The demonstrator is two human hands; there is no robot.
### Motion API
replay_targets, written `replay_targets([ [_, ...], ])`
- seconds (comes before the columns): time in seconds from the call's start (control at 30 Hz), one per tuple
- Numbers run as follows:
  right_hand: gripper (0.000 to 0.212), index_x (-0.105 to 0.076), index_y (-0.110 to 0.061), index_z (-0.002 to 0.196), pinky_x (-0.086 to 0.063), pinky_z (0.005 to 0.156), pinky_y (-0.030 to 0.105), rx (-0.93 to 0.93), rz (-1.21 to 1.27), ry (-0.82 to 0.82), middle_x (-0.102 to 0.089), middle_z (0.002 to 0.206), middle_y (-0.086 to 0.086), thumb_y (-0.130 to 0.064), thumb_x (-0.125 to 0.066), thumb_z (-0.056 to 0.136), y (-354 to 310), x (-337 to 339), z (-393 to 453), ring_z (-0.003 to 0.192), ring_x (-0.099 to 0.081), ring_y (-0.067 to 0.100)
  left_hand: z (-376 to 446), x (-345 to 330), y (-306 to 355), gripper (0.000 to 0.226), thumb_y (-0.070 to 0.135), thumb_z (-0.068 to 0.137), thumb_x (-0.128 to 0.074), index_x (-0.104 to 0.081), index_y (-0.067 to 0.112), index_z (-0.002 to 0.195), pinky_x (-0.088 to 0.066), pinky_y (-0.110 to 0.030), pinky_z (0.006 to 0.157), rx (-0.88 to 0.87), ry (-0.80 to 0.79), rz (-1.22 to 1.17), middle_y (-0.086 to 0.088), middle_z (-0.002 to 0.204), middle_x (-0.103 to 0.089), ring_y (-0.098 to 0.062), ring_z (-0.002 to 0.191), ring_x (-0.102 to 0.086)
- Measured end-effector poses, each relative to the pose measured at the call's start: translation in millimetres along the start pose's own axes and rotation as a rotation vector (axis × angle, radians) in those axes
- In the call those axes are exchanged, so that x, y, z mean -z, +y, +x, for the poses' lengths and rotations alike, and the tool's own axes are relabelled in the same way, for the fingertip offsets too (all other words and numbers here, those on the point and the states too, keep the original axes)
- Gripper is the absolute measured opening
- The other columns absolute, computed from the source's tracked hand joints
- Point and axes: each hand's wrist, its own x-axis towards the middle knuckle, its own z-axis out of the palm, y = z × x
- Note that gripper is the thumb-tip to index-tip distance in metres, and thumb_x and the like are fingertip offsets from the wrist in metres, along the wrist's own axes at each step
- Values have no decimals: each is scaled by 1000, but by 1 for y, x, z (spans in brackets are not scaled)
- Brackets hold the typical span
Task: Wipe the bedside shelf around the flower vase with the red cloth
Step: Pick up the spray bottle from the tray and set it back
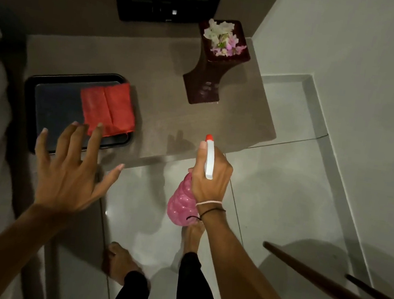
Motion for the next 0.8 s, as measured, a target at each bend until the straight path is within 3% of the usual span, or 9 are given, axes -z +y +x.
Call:
replay_targets([
  [0.1,39,-69,-7,85,-54,55,21,129,-9,-36,-63,69,1,-38,-51,101,-15,-8,-5,57,-59,13,0,7,-17,85,69,96,-40,-39,8,156,-23,-65,120,29,47,32,-29,148,-52,-42,141,-49],
  [0.17,51,-67,-4,85,-53,57,27,232,-23,-64,-66,72,7,-45,-45,104,-33,-18,-7,59,-60,17,-1,14,-38,86,69,97,-37,-35,9,158,-20,-65,121,37,42,35,-28,150,-50,-41,144,-46],
  [0.3,61,-66,-4,86,-40,64,12,350,69,-177,-59,75,-2,-55,-36,102,-87,-49,-5,66,-51,8,-8,30,-97,90,72,96,-32,-28,11,162,-16,-66,123,95,23,91,-28,153,-47,-41,145,-45],
  [0.47,35,-67,-3,90,-44,65,3,465,169,-236,-67,76,4,-35,-55,98,-156,-105,-2,65,-56,10,-16,48,-155,91,74,96,-35,-26,14,163,-18,-64,123,134,85,170,-26,155,-47,-40,148,-42],
  [0.53,33,-68,-1,92,-56,63,24,566,151,-251,-71,79,10,-32,-59,97,-181,-131,-3,67,-65,22,-21,53,-172,90,73,96,-37,-28,13,163,-23,-65,122,148,119,204,-26,156,-47,-40,148,-43],
  [0.6,38,-69,-1,99,-58,64,39,583,114,-282,-73,85,13,-38,-59,97,-202,-157,-2,72,-69,27,-25,55,-182,89,72,96,-38,-31,12,162,-27,-65,120,161,136,209,-26,156,-47,-40,148,-44],
  [0.8,46,-65,-4,106,-59,70,43,573,49,-410,-72,97,12,-49,-59,96,-227,-215,-7,82,-69,26,-31,51,-193,91,75,96,-33,-32,12,162,-30,-66,119,226,103,150,-26,160,-44,-39,151,-40],
])
